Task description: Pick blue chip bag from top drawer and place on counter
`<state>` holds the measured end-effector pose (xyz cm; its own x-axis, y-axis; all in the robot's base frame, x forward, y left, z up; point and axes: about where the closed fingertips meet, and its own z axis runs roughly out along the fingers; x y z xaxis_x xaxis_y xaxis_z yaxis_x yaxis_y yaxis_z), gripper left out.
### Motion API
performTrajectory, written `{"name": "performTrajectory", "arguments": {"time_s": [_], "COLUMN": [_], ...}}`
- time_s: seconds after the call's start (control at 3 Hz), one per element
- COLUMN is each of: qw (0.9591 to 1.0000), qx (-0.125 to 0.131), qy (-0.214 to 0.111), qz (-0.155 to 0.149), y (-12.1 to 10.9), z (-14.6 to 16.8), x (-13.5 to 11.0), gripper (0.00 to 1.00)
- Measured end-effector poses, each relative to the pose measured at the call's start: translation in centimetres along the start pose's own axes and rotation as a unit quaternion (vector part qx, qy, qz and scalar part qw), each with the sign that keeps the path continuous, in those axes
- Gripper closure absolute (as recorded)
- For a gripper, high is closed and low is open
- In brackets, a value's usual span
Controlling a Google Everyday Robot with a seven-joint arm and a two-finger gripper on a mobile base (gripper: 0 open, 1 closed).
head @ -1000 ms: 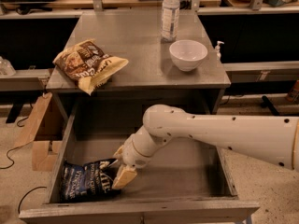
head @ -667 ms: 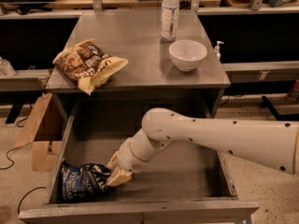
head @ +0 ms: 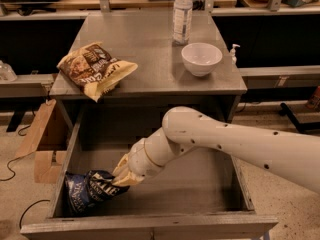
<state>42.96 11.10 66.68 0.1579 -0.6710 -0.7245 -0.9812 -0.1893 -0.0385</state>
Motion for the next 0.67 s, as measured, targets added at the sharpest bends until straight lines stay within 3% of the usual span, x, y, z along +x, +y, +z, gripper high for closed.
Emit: {"name": "performTrajectory", "arguments": {"time_s": [0.33, 0.67], "qw": [0.9988, 0.9924], "qx": [0.041, 0.1], "qy": [0.025, 0.072], "qz": [0.0, -0.004], "y": [-2.6, -5.8], "z": [-5.8, -14.5], "x": [-0.7, -3.0], "gripper": [1.0, 1.0]}}
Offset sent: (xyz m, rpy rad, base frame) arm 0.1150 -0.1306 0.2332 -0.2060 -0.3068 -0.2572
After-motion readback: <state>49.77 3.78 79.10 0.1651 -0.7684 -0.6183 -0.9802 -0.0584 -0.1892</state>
